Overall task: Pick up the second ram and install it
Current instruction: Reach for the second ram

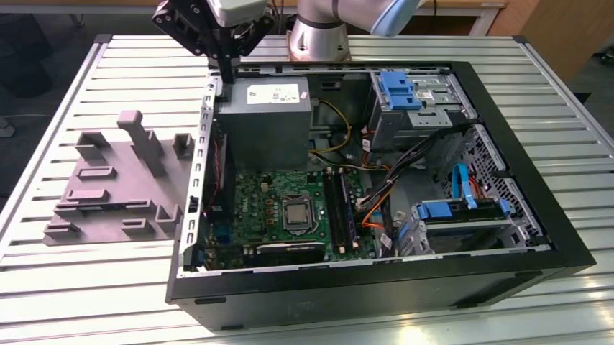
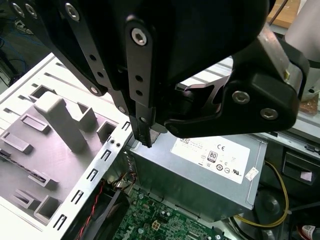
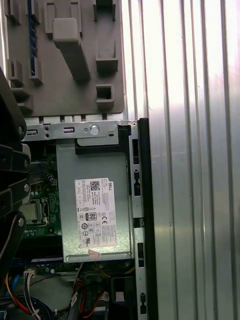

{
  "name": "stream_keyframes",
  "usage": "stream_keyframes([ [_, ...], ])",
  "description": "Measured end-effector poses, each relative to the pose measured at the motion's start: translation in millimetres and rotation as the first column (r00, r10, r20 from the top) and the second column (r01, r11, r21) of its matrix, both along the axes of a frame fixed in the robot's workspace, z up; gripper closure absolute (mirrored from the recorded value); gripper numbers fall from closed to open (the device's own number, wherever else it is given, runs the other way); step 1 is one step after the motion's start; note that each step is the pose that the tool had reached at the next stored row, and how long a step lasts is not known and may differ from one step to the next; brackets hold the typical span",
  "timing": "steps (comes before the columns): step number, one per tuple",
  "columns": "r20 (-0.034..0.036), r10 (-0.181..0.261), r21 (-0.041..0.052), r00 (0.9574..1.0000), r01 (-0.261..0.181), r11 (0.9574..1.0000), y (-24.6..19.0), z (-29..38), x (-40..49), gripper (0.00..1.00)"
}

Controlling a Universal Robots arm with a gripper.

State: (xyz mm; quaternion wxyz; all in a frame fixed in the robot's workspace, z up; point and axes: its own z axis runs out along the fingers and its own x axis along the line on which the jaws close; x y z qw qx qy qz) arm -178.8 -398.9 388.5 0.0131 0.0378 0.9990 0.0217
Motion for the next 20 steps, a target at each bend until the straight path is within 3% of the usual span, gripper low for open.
stream_keyframes([
  [20,0.0000,0.000,0.0000,1.0000,0.000,1.0000,0.0,-0.5,-4.7,0.89],
])
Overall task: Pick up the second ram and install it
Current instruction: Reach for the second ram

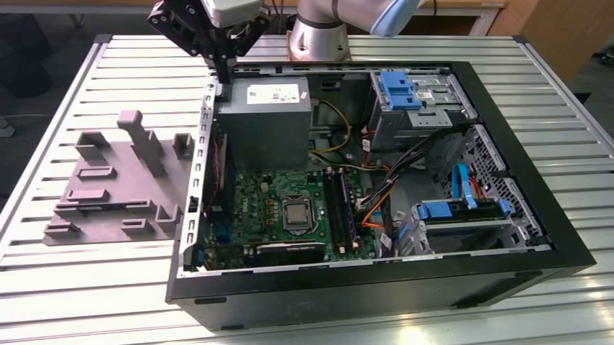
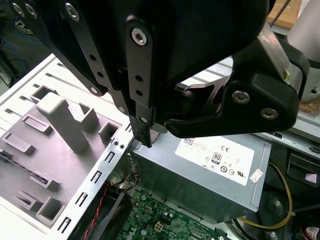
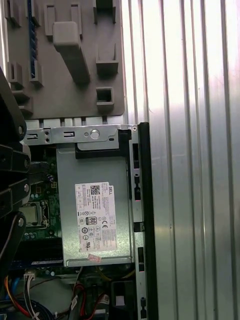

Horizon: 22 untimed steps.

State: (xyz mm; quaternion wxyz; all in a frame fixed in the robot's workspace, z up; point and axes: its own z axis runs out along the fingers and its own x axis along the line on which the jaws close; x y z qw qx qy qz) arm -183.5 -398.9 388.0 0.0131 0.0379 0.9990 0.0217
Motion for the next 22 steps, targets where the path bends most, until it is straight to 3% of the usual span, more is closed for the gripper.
stream_keyframes([
  [22,0.0000,0.000,0.0000,1.0000,0.000,1.0000,0.0,-0.3,-10.0,0.89],
])
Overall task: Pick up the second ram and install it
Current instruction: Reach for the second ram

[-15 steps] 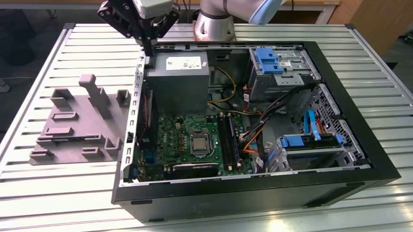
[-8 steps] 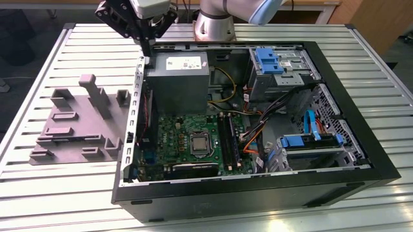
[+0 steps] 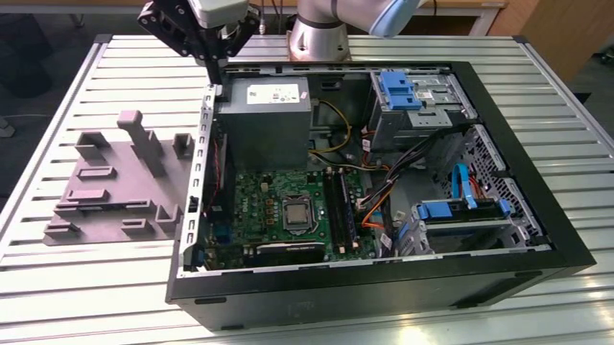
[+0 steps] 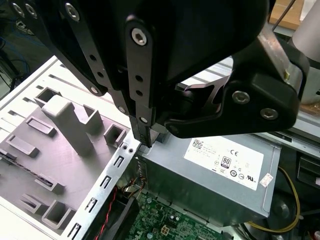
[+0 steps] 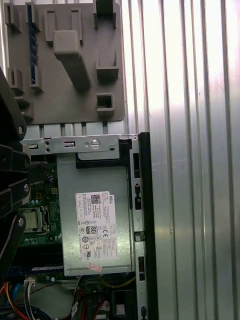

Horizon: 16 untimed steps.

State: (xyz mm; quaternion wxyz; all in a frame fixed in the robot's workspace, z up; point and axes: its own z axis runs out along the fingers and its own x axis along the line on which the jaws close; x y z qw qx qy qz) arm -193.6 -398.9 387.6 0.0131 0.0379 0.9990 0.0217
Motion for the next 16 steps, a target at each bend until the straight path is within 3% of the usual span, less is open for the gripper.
stream_keyframes([
  [16,0.0000,0.000,0.0000,1.0000,0.000,1.0000,0.0,0.0,-5.5,0.89],
])
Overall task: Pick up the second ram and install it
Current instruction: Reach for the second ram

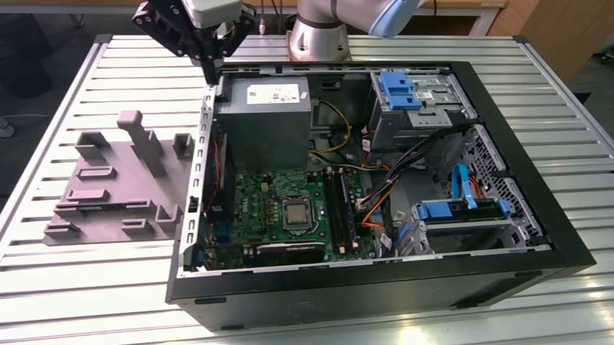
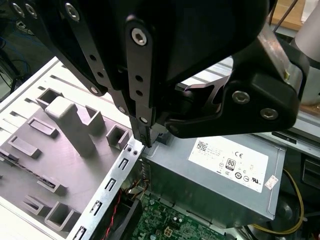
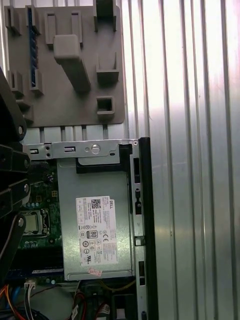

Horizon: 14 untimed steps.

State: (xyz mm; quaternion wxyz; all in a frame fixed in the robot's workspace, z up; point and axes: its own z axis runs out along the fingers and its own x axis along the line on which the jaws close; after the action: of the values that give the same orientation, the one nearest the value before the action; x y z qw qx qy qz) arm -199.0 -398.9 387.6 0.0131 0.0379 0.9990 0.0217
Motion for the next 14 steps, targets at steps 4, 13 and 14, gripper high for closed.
stream_keyframes([
  [4,0.0000,0.000,0.0000,1.0000,0.000,1.0000,0.0,0.0,-1.4,0.89],
  [13,0.0000,0.000,0.0000,1.0000,0.000,1.0000,0.0,0.0,-4.7,0.89],
  [14,0.0000,0.000,0.0000,1.0000,0.000,1.0000,0.0,-0.1,-5.0,0.89],
])
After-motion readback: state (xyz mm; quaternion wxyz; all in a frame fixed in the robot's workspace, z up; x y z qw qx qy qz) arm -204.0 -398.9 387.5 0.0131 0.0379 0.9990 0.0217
